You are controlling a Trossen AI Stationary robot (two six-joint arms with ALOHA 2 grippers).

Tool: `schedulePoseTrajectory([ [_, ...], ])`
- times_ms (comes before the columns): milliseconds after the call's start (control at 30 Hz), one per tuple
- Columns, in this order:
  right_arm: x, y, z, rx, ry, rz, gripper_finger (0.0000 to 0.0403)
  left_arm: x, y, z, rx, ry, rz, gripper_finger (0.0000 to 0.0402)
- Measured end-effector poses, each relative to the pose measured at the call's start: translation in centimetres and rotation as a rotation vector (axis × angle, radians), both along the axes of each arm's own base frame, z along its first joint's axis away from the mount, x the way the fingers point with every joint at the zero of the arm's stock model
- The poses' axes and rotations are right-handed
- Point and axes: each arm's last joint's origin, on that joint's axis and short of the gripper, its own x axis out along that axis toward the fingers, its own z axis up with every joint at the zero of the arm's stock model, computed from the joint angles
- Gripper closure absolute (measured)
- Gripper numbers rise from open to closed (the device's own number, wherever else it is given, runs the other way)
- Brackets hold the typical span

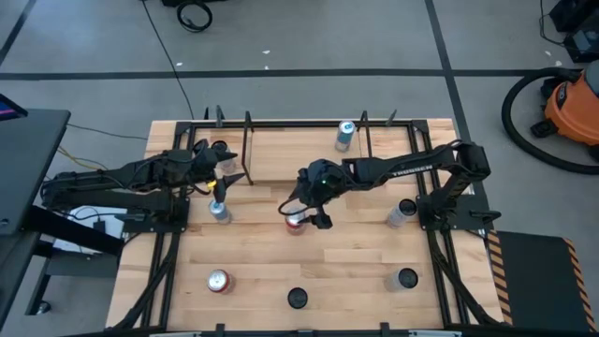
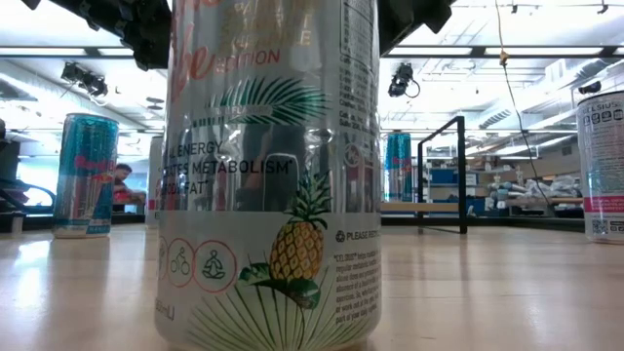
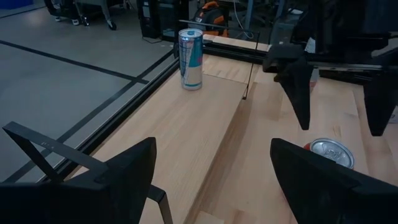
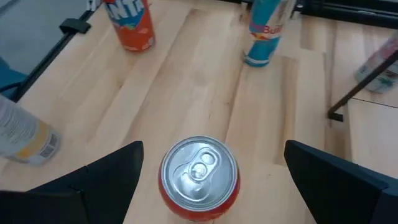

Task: Place canned beverage on shelf
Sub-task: Put the top orange soda can on the shelf

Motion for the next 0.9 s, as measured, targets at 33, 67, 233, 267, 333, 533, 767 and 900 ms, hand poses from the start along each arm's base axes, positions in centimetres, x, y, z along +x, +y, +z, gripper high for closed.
schedulePoseTrajectory([
  [33,0.0,0.0,-0.1,-0.003,0.008,0.01,0.0004,0.0,0.0,0.0,0.0,0.0,0.0,0.0083],
  [67,0.1,-0.1,-0.4,-0.005,0.013,0.02,0.0004,0.0,0.0,0.0,-0.001,-0.001,0.001,0.0083],
  [233,0.4,0.0,-1.7,0.003,0.057,0.044,0.0004,0.0,0.0,0.0,-0.001,-0.001,0.0,0.0083],
  [267,0.4,0.0,-1.8,0.005,0.067,0.047,0.0004,0.0,0.0,0.0,0.0,-0.001,0.001,0.0083],
  [333,0.6,0.1,-1.7,0.003,0.05,0.052,0.0003,0.0,0.0,0.0,0.0,-0.002,0.0,0.0083],
  [533,0.8,0.2,-2.7,-0.019,0.082,0.051,0.0003,0.0,0.0,0.0,0.0,-0.003,0.0,0.0083],
  [767,1.4,0.3,-4.1,-0.008,0.107,0.064,0.0004,0.0,0.0,0.0,0.0,-0.003,0.0,0.0083],
  [900,1.5,0.3,-4.1,-0.014,0.101,0.057,0.0003,0.0,0.0,0.0,0.0,-0.003,0.0,0.0083],
])
